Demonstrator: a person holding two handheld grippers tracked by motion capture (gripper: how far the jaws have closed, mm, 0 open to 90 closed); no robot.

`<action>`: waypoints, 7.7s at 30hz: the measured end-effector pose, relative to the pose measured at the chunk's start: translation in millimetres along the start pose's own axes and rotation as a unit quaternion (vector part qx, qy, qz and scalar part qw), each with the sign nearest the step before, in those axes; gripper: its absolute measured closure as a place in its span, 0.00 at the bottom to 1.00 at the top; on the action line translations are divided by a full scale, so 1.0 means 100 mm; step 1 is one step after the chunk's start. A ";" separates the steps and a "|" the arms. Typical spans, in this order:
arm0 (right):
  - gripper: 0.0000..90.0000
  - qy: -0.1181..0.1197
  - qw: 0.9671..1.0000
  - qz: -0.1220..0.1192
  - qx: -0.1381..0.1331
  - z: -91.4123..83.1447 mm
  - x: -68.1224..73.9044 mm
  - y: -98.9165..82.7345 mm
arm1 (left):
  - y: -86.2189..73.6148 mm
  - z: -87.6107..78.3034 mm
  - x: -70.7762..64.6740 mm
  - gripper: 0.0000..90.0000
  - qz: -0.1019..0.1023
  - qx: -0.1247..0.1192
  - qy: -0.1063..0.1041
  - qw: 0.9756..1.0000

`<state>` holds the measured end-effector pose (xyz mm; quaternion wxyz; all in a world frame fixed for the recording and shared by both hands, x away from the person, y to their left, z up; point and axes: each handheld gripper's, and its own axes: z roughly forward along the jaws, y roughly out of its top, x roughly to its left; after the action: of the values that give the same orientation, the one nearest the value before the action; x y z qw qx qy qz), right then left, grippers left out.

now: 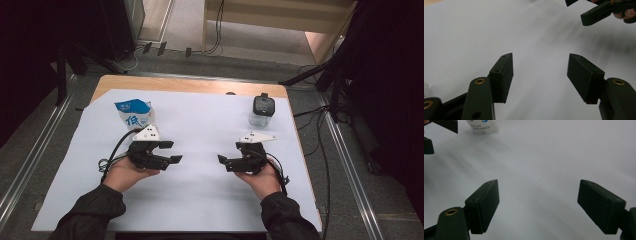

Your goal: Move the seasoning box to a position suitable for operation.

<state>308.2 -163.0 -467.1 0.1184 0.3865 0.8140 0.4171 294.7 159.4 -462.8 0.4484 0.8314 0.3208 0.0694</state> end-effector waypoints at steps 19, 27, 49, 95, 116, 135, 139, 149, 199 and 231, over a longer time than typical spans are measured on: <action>0.25 0.012 0.999 0.014 -0.034 -0.07 -0.02 0.01 | -0.02 -0.08 0.10 0.40 -0.010 0.014 -0.004 1.000; 0.24 0.007 0.999 0.023 -0.045 -0.11 -0.06 0.02 | 0.00 -0.13 0.11 0.36 -0.010 0.009 -0.001 1.000; 0.07 -0.033 0.995 0.068 -0.064 -0.19 -0.24 0.03 | 0.00 -0.16 0.14 0.28 -0.020 0.014 0.008 1.000; 0.00 -0.147 0.977 0.142 -0.066 0.04 -0.97 0.21 | -0.11 -0.28 0.08 0.30 -0.033 0.014 0.014 0.999; 0.00 -0.211 0.961 0.175 -0.046 0.39 -1.44 0.37 | -0.20 -0.28 -0.02 0.29 -0.035 0.021 0.021 0.999; 0.02 -0.232 0.951 0.201 -0.049 0.64 -1.62 0.46 | -0.26 -0.30 -0.05 0.29 -0.043 0.027 0.026 0.998; 0.02 -0.236 0.949 0.206 -0.042 0.69 -1.64 0.45 | -0.27 -0.31 -0.06 0.29 -0.047 0.023 0.029 0.998; 0.08 -0.243 0.948 0.202 -0.044 0.71 -1.66 0.43 | -0.27 -0.31 -0.05 0.29 -0.047 0.025 0.031 0.998; 0.18 -0.191 0.972 0.115 -0.074 0.24 -1.03 0.43 | -0.04 -0.06 0.07 0.29 -0.052 0.038 0.002 0.998; 0.18 -0.111 0.991 0.050 -0.060 0.27 -0.21 0.25 | 0.05 0.07 0.12 0.35 -0.045 0.042 0.002 0.998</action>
<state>348.8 -153.6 -467.5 0.2097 0.4627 0.7492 0.4249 308.8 159.7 -465.2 0.4153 0.8341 0.3611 0.0370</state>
